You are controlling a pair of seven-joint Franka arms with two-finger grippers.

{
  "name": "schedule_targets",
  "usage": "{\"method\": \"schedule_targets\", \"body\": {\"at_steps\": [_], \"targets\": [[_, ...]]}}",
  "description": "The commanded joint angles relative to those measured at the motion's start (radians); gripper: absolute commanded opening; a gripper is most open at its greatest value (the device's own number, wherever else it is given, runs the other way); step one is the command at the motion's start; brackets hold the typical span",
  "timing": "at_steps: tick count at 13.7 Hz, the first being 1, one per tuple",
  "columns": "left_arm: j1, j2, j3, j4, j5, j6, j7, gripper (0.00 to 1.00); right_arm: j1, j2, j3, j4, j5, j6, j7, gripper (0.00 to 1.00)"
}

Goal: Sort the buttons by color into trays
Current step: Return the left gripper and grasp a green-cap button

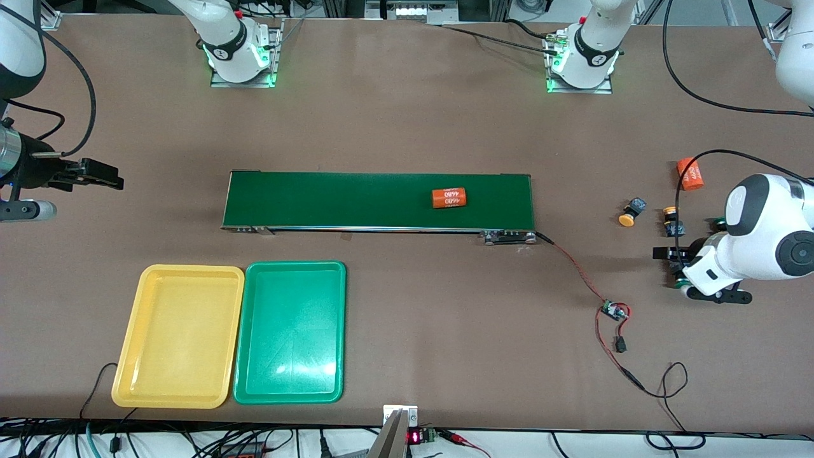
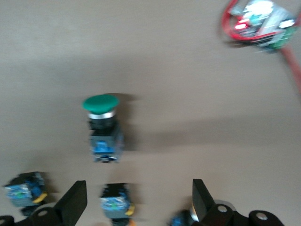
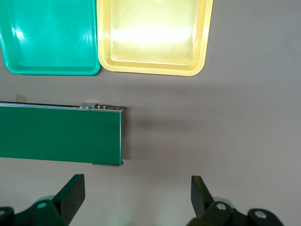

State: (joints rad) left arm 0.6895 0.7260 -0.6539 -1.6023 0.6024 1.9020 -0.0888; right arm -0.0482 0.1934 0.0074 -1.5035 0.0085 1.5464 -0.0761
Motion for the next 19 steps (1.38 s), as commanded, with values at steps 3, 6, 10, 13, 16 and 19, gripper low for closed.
{"method": "schedule_targets", "body": {"at_steps": [3, 6, 10, 13, 16, 19], "targets": [[0.018, 0.053, 0.026, -0.016, 0.062, 0.100, 0.017, 0.98, -0.004, 0.008, 0.000, 0.020, 0.014, -0.008, -0.002, 1.00], [0.012, 0.082, 0.046, -0.016, 0.097, 0.164, 0.017, 0.97, -0.004, 0.008, 0.000, 0.020, 0.013, -0.008, 0.002, 1.00], [0.018, 0.102, 0.056, -0.016, 0.099, 0.167, 0.017, 0.91, -0.004, 0.008, 0.000, 0.020, 0.010, -0.009, 0.002, 1.00], [0.019, 0.105, 0.054, -0.016, 0.097, 0.163, 0.018, 0.53, -0.002, 0.008, 0.000, 0.020, 0.010, -0.009, 0.009, 1.00], [0.018, 0.101, 0.053, -0.016, 0.097, 0.150, 0.020, 0.30, -0.001, 0.008, 0.000, 0.019, 0.005, -0.017, 0.001, 1.00], [0.016, 0.084, 0.013, 0.001, 0.093, 0.076, 0.020, 0.18, 0.005, 0.015, 0.002, 0.019, 0.004, -0.019, 0.001, 1.00]]}}
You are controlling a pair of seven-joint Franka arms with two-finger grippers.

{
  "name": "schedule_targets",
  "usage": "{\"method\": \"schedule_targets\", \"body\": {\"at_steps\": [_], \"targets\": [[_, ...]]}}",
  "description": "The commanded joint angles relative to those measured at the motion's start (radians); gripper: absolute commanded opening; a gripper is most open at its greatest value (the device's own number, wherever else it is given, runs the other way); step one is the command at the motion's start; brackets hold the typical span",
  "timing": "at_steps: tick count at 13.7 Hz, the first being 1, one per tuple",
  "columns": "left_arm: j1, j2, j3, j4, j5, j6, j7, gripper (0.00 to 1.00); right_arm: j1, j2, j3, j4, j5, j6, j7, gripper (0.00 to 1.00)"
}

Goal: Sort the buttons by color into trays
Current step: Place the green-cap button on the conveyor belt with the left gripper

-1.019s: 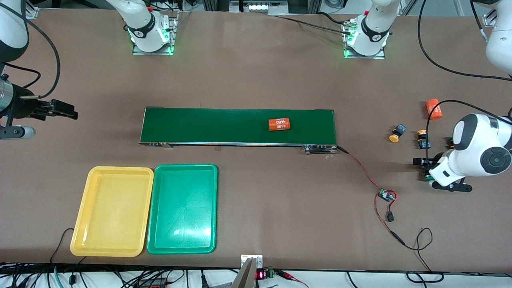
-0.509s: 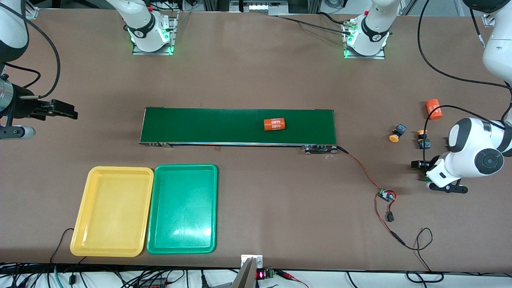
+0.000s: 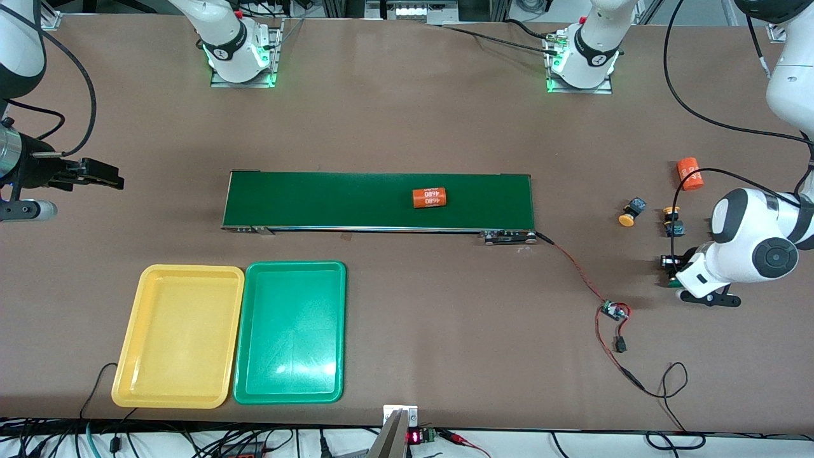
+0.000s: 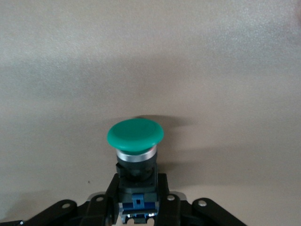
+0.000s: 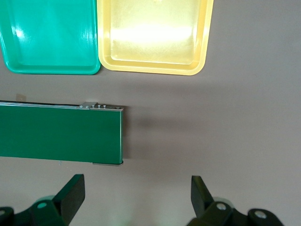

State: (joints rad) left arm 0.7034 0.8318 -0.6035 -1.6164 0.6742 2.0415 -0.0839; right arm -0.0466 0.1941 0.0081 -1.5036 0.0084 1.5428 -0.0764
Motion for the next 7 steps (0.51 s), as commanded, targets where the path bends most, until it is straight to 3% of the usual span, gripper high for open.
{"method": "schedule_targets", "body": {"at_steps": [1, 5, 7], "targets": [[0.004, -0.042, -0.091, 0.018, 0.021, -0.119, 0.019, 0.18, 0.002, 0.016, 0.001, 0.019, 0.004, -0.013, -0.002, 1.00], [-0.008, -0.057, -0.365, 0.038, 0.001, -0.394, 0.017, 0.19, 0.002, 0.030, 0.001, 0.013, 0.007, -0.016, -0.002, 1.00], [-0.050, -0.056, -0.439, 0.038, -0.005, -0.455, -0.067, 0.19, 0.008, 0.042, 0.004, 0.014, 0.005, -0.018, 0.006, 1.00]]}}
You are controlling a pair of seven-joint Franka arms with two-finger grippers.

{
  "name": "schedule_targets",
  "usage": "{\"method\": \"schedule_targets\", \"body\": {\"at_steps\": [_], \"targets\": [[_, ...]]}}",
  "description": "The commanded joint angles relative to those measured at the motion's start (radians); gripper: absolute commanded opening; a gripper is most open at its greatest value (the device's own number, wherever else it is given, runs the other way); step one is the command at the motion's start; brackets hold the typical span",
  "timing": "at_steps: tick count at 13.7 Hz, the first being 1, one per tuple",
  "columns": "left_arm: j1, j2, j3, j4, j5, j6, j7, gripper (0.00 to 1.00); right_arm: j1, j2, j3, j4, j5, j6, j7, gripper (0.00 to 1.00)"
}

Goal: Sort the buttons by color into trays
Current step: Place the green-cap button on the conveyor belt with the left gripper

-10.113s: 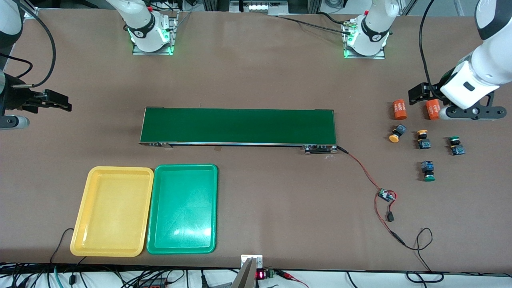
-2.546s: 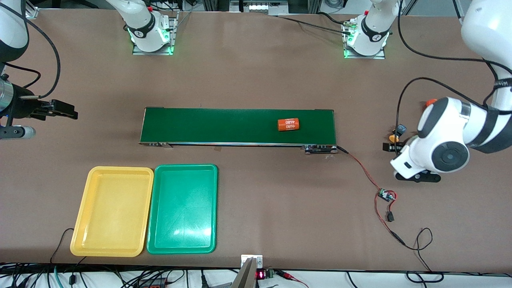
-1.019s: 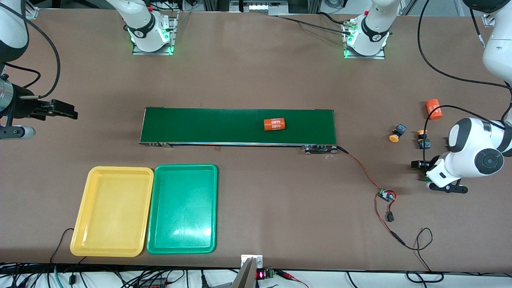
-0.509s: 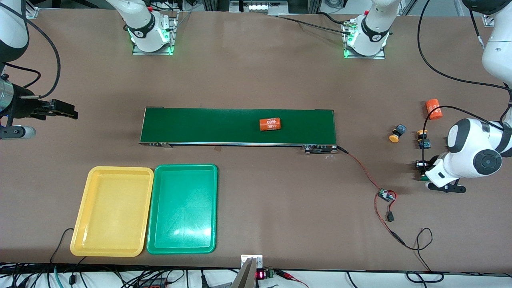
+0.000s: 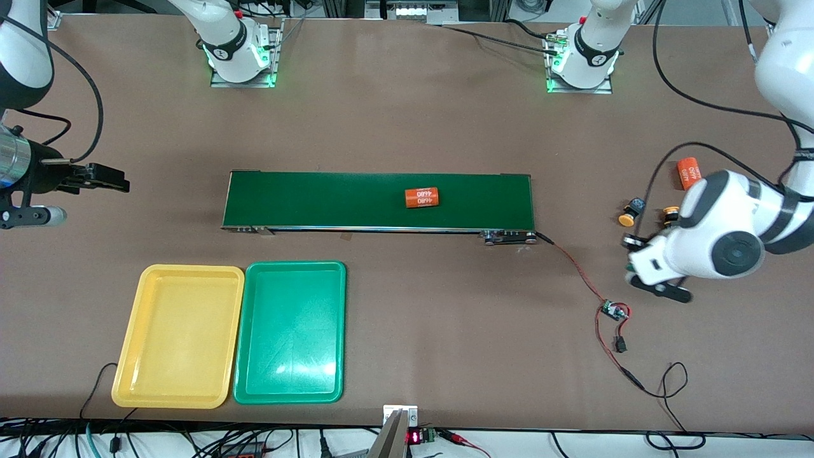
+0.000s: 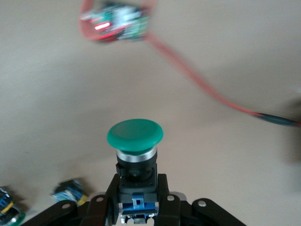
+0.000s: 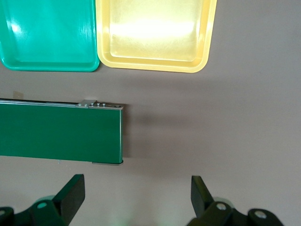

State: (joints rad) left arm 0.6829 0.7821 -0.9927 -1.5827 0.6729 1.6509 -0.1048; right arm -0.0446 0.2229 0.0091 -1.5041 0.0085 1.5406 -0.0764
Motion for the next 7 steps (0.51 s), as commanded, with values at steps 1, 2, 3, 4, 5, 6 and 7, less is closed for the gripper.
{"method": "schedule_targets", "body": {"at_steps": [1, 2, 3, 4, 5, 6, 7], "targets": [[-0.063, -0.006, -0.075, 0.004, -0.033, -0.106, -0.114, 0.19, 0.003, 0.015, 0.003, 0.015, 0.005, -0.016, -0.003, 1.00], [-0.095, -0.006, -0.096, 0.004, -0.083, -0.117, -0.198, 0.19, 0.002, 0.015, 0.003, 0.015, 0.008, -0.016, -0.003, 1.00], [-0.123, -0.004, -0.101, 0.000, -0.120, -0.117, -0.264, 0.19, 0.000, 0.015, 0.003, 0.015, 0.008, -0.016, -0.003, 1.00], [-0.147, -0.003, -0.104, -0.008, -0.153, -0.115, -0.307, 0.19, -0.001, 0.015, 0.003, 0.015, 0.010, -0.016, -0.002, 1.00], [-0.166, -0.001, -0.103, -0.013, -0.180, -0.112, -0.326, 0.19, 0.000, 0.016, 0.003, 0.013, 0.010, -0.016, -0.003, 1.00], [-0.190, 0.000, -0.103, -0.031, -0.208, -0.100, -0.373, 0.18, 0.003, 0.021, 0.003, 0.010, 0.010, -0.017, -0.003, 1.00], [-0.219, 0.000, -0.101, -0.054, -0.214, -0.058, -0.445, 0.18, 0.005, 0.022, 0.003, 0.010, 0.010, -0.019, -0.003, 1.00]]}}
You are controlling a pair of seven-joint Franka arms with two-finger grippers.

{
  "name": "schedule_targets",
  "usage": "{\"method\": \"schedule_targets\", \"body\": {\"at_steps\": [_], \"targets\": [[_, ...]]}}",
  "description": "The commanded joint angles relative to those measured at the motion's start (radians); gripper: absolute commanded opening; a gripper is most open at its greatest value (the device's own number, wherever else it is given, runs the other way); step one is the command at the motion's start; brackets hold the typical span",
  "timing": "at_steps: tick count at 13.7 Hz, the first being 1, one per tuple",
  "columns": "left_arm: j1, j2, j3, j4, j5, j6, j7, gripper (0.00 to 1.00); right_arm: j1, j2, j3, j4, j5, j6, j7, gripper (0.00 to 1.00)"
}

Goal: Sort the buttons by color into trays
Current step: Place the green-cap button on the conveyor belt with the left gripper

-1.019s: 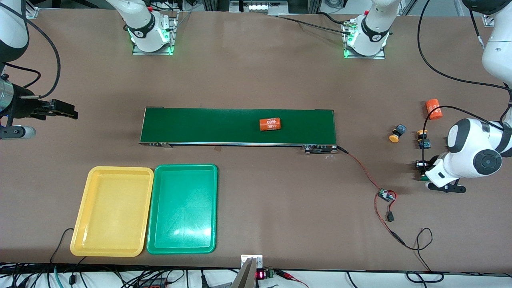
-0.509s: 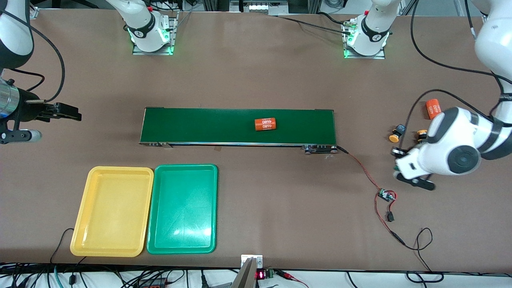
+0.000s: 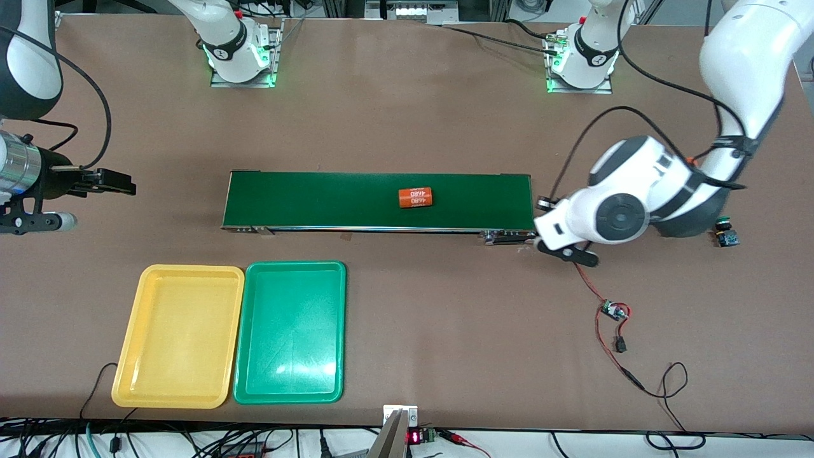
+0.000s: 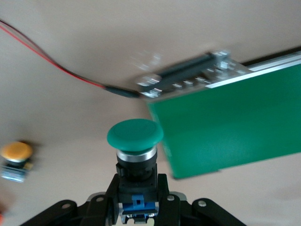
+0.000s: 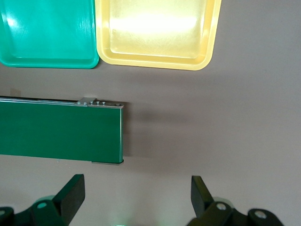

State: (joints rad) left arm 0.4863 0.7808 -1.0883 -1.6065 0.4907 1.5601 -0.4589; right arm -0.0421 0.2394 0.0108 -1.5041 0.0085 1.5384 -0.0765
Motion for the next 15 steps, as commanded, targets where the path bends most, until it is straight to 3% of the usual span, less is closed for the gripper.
{"method": "schedule_targets", "body": {"at_steps": [1, 4, 9, 10, 12, 13, 14, 15], "targets": [[-0.044, 0.001, -0.005, -0.059, -0.032, 0.069, -0.145, 0.18, 0.005, 0.006, 0.001, 0.010, 0.008, -0.017, -0.002, 1.00], [-0.054, -0.005, -0.005, -0.167, -0.027, 0.181, -0.263, 0.18, 0.011, 0.006, 0.003, 0.010, -0.002, -0.043, -0.002, 1.00], [-0.051, -0.006, -0.005, -0.246, -0.024, 0.288, -0.323, 0.21, 0.008, 0.006, 0.003, 0.008, -0.010, -0.047, -0.003, 1.00], [-0.052, -0.005, -0.005, -0.256, -0.024, 0.301, -0.345, 0.25, 0.008, 0.006, 0.003, 0.008, -0.010, -0.049, -0.003, 1.00], [-0.061, -0.005, -0.005, -0.259, -0.020, 0.307, -0.388, 0.39, 0.008, 0.006, 0.003, 0.008, -0.010, -0.050, -0.002, 1.00], [-0.063, -0.005, -0.005, -0.259, -0.020, 0.307, -0.400, 0.55, 0.008, 0.006, 0.003, 0.008, -0.010, -0.050, -0.003, 1.00], [-0.061, -0.005, -0.005, -0.259, -0.020, 0.307, -0.402, 0.98, 0.007, 0.006, 0.003, 0.008, -0.010, -0.050, -0.003, 1.00], [-0.057, -0.006, -0.007, -0.254, -0.020, 0.304, -0.400, 1.00, 0.008, 0.006, 0.003, 0.008, -0.010, -0.050, -0.003, 1.00]]}}
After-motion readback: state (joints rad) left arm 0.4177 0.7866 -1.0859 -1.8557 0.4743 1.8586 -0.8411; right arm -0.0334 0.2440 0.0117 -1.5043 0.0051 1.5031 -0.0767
